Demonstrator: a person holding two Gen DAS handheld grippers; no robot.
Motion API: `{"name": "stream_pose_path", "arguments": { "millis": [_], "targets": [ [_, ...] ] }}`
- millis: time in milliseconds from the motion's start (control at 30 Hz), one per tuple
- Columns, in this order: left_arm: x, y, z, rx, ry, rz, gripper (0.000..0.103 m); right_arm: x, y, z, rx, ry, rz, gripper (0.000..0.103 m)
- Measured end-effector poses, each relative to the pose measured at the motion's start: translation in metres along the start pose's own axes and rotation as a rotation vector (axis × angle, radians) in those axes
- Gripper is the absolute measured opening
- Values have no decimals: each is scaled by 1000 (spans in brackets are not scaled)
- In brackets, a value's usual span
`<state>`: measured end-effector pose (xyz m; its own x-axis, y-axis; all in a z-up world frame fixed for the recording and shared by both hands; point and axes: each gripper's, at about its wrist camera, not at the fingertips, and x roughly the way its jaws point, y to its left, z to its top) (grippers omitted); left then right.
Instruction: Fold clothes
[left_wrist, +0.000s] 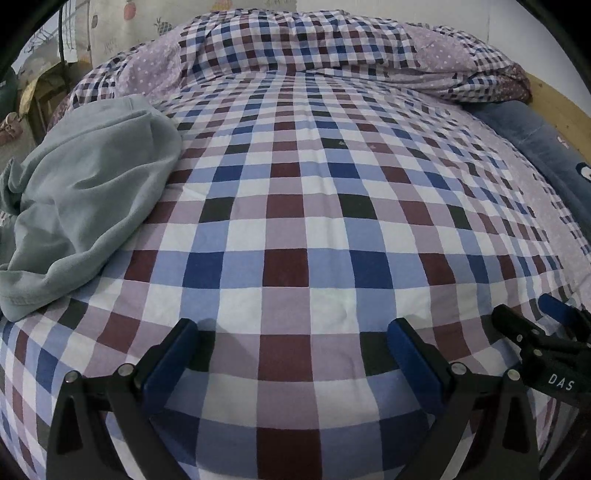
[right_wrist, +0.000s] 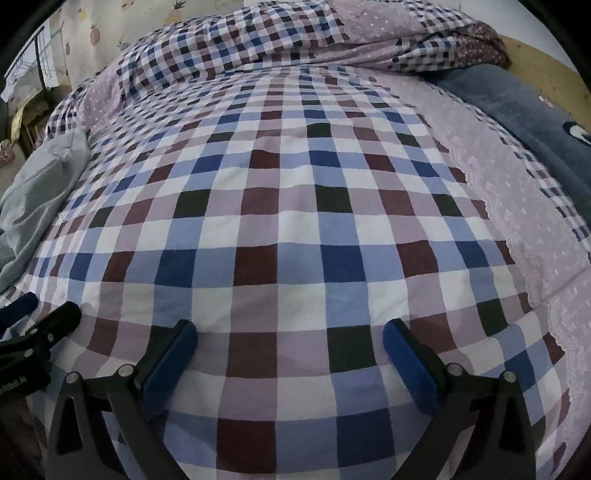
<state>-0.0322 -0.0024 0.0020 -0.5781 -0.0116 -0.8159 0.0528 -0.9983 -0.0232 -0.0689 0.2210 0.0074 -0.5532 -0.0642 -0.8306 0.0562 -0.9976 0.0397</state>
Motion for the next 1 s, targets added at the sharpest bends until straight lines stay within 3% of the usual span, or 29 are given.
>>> {"name": "stream_pose_path", "arguments": {
  "millis": [1000],
  "targets": [
    [0, 17, -8, -17, -17, -18, 103, 2, -2, 3, 3, 4, -2, 103]
  ]
}}
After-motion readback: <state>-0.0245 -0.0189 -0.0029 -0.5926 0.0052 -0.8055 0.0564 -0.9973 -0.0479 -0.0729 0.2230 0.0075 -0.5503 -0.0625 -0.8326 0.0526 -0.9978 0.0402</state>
